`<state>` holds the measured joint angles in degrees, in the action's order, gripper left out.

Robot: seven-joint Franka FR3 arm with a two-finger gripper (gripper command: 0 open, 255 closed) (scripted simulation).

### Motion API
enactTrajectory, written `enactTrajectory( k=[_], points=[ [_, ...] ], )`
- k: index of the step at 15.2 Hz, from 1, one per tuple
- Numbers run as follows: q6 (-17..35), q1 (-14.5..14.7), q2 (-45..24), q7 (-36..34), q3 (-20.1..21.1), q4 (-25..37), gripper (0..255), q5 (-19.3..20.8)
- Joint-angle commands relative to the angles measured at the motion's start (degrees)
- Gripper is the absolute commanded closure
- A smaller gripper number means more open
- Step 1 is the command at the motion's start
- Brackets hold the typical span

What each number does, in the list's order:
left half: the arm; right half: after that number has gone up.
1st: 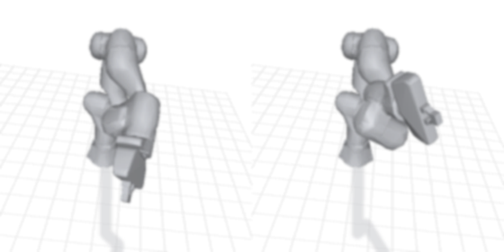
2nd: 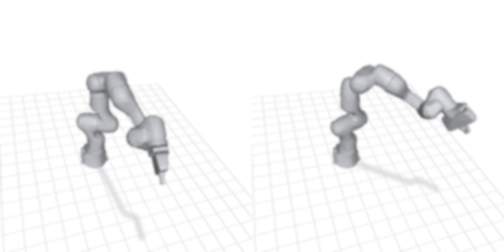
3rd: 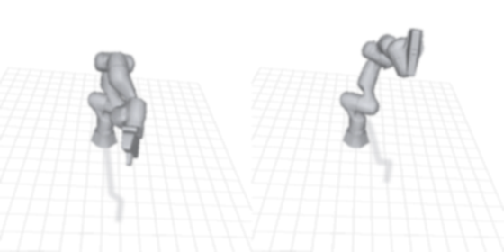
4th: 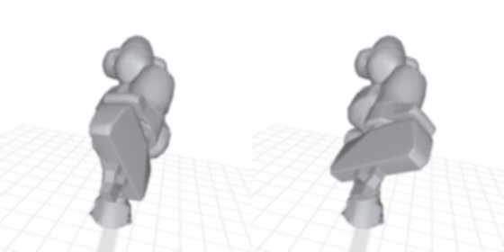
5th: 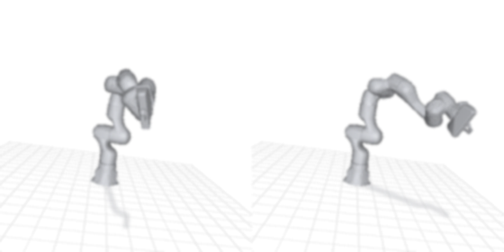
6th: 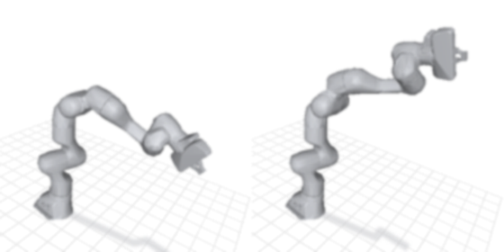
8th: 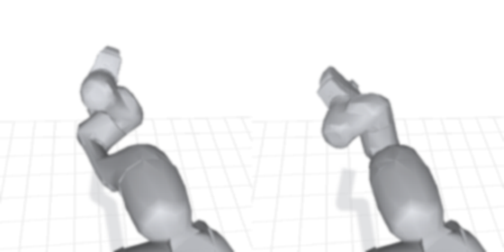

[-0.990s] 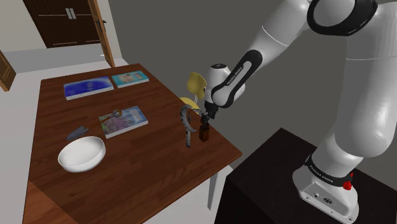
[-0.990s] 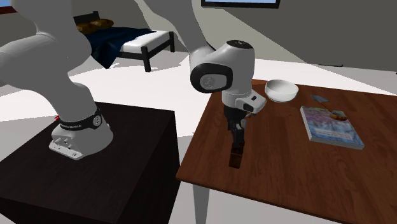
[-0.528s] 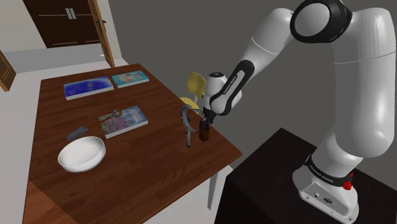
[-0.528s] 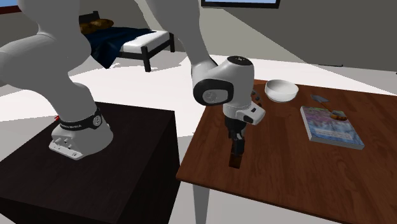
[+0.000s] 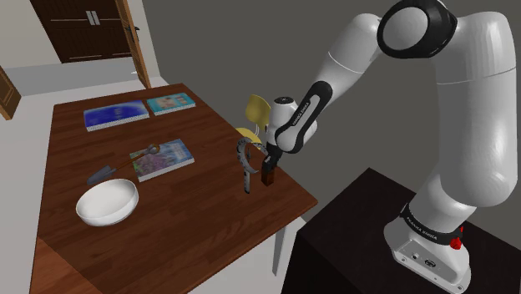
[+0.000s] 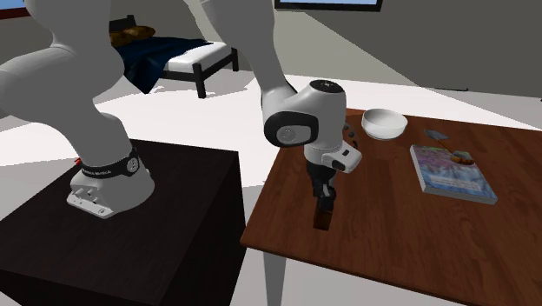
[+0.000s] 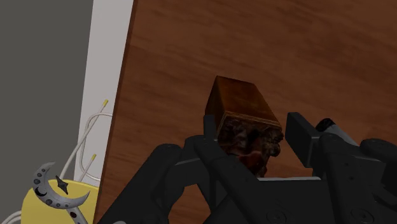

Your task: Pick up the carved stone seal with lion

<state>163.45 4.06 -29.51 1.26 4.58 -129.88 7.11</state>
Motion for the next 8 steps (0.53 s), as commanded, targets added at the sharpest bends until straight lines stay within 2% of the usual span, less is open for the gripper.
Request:
enactTrajectory(
  k=[1,8],
  points=[
    [0.00,0.03,-0.15,-0.01,0.02,-0.02,255,0.00],
    [-2.36,-0.63,3.08,0.53,0.73,-0.90,255,-0.57]
  ],
)
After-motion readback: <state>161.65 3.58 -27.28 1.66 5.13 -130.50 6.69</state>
